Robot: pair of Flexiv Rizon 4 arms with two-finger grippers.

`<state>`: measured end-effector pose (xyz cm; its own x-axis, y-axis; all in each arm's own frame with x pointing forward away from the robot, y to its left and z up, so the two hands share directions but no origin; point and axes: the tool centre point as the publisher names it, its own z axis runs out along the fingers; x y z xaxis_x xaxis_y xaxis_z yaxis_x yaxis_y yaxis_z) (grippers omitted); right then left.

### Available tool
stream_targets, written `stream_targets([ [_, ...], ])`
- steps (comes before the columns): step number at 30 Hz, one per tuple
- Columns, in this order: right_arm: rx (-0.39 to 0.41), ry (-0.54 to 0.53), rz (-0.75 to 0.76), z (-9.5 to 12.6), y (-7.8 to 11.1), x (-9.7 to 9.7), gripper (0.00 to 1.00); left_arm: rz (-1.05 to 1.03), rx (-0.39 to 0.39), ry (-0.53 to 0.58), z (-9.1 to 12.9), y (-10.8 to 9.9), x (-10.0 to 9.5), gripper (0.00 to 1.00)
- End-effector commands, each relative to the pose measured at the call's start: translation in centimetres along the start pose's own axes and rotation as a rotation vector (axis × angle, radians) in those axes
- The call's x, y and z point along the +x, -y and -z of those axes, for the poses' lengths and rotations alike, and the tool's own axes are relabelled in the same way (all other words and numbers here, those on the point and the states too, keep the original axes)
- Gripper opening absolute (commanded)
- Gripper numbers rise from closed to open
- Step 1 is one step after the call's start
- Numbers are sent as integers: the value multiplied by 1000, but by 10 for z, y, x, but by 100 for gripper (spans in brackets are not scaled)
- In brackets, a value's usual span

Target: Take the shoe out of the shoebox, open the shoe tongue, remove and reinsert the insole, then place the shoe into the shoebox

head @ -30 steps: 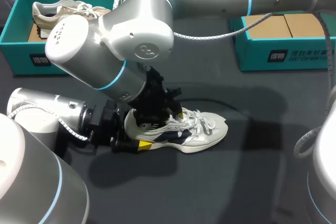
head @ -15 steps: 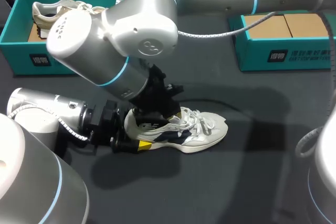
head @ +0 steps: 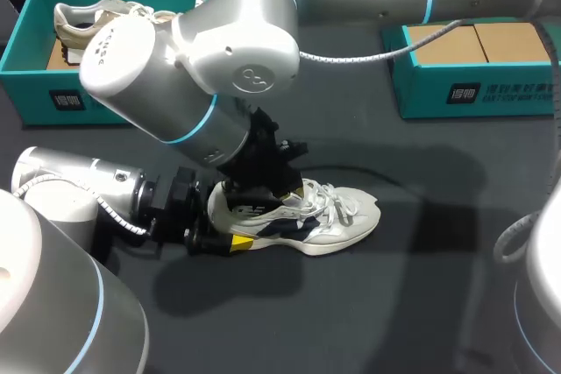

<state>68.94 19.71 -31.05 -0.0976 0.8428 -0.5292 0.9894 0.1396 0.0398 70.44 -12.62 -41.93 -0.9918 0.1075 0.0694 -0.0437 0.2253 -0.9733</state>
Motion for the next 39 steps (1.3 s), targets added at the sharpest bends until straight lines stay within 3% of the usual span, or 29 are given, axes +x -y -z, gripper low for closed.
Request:
stream_targets([
  [1,3,-7,-534,-2,5,-3,0,1,-1,-1,-1,-2,-2,0],
  [8,45,-96,-537,-9,-3,-33,0,1,-1,-1,-1,-2,-2,0],
  [12,107,-294,-441,-15,-4,-47,0,1,-1,-1,-1,-2,-2,0],
  [39,123,-310,-440,-28,-4,-54,0,1,-1,-1,-1,-2,-2,0],
])
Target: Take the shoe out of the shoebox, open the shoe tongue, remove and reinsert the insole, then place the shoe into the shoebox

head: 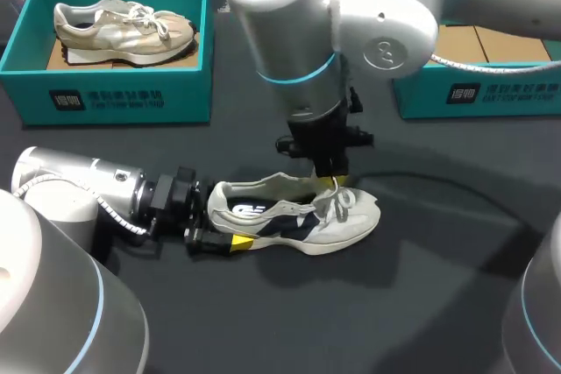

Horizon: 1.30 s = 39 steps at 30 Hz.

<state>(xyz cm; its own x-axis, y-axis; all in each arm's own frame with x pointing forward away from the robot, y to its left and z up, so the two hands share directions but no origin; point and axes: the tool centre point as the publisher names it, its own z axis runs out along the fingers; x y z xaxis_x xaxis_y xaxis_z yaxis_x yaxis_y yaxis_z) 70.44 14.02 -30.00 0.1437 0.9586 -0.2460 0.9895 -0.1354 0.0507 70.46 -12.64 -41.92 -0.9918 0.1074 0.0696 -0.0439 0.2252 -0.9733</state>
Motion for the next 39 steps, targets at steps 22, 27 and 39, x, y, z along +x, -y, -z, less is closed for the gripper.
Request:
stream_targets([
  [22,15,-171,-137,-40,0,-20,0,1,-1,-1,-1,-2,-2,0],
  [27,-8,-181,-104,-53,0,-21,0,1,-1,-1,-1,-2,-2,0],
  [39,-20,-113,-94,-71,-6,-31,0,1,-1,-1,-1,-2,-2,0],
])
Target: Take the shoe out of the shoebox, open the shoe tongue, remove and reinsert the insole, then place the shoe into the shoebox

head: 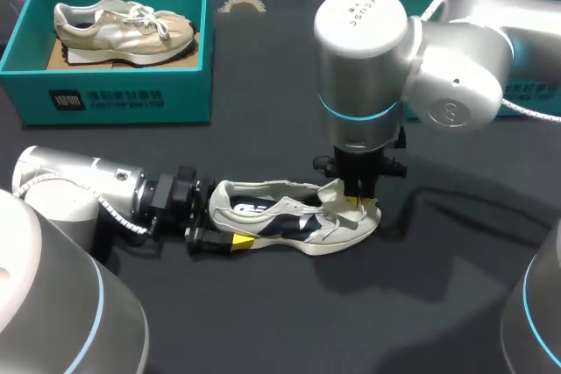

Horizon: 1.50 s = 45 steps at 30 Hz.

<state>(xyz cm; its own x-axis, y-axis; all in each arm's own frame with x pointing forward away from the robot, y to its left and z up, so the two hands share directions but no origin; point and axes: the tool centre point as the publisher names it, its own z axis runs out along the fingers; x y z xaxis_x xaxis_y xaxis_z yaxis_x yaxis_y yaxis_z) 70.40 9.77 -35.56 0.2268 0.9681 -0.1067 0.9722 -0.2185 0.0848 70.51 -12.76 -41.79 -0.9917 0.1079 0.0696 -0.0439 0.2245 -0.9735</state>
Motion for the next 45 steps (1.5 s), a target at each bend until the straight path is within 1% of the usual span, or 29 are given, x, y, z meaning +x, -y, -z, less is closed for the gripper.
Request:
stream_targets([
  [1,-4,23,-4,-6,-4,-5,0,1,-2,0,0,-3,-2,0],
  [3,-4,29,-9,-6,-5,-7,1,1,-2,0,0,-3,-2,0],
  [4,-5,35,-10,-7,-5,-8,9,1,-2,0,0,-3,-2,0],
  [5,-5,40,-14,-7,-5,-9,29,1,-2,0,0,-3,-2,0],
  [6,-6,41,-16,-7,-6,-10,38,1,-2,0,0,-3,-2,0],
  [8,-10,50,-25,-5,-6,-12,46,1,-2,0,0,-3,-2,0],
  [9,-14,53,-26,-4,-6,-12,49,1,-2,0,0,-3,-2,0],
  [11,-21,60,-36,-2,-7,-14,58,1,-2,0,0,-3,-2,0],
  [14,-39,70,-45,4,-7,-17,62,1,-2,0,0,-3,-2,0],
  [16,-57,83,-55,9,-7,-19,61,1,-2,0,0,-3,-2,0],
  [19,-88,96,-67,21,-8,-23,55,1,-2,0,0,-3,-2,0],
  [21,-108,104,-67,29,-8,-24,50,1,-2,0,0,-3,-2,0],
  [26,-158,141,-48,53,-6,-23,46,1,-2,0,0,-3,-2,0],
  [32,-223,166,11,84,0,-9,45,1,-2,0,0,-3,-2,0],
  [36,-276,191,74,102,3,6,45,1,-2,0,0,-3,-2,0],
  [41,-329,201,161,121,5,25,41,1,-2,0,0,-3,-2,0],
  [42,-328,198,177,124,5,28,38,1,-2,0,0,-3,-2,0],
  [43,-329,202,197,126,5,32,31,1,-2,0,0,-3,-2,0],
  [45,-338,205,238,129,7,39,0,1,-2,0,0,-3,-2,0],
])
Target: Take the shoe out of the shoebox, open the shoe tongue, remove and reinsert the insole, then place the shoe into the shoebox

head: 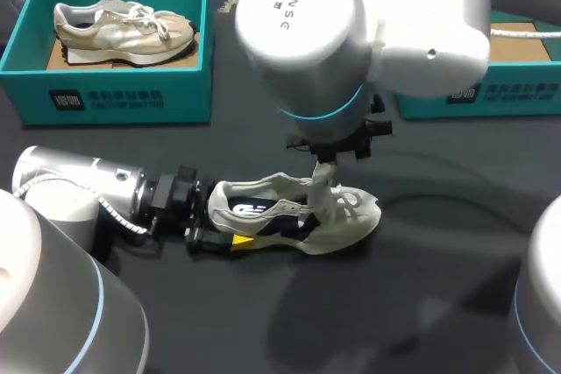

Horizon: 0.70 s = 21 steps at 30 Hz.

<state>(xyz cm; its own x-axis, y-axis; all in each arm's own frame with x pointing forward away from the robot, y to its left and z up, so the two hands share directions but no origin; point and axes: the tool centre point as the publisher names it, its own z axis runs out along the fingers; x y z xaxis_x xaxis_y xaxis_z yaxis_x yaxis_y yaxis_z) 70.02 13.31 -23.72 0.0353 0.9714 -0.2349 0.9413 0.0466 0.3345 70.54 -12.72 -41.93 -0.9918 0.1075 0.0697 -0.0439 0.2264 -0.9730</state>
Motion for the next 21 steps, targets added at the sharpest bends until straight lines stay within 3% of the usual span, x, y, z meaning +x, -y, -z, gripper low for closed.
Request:
stream_targets([
  [1,-38,111,65,11,-1,21,0,0,0,-1,-1,-2,-1,0],
  [16,-123,-122,577,49,14,64,0,0,0,-1,-1,-2,-1,0],
  [21,-123,-122,577,49,14,64,0,0,0,-1,-1,-2,-1,0],
])
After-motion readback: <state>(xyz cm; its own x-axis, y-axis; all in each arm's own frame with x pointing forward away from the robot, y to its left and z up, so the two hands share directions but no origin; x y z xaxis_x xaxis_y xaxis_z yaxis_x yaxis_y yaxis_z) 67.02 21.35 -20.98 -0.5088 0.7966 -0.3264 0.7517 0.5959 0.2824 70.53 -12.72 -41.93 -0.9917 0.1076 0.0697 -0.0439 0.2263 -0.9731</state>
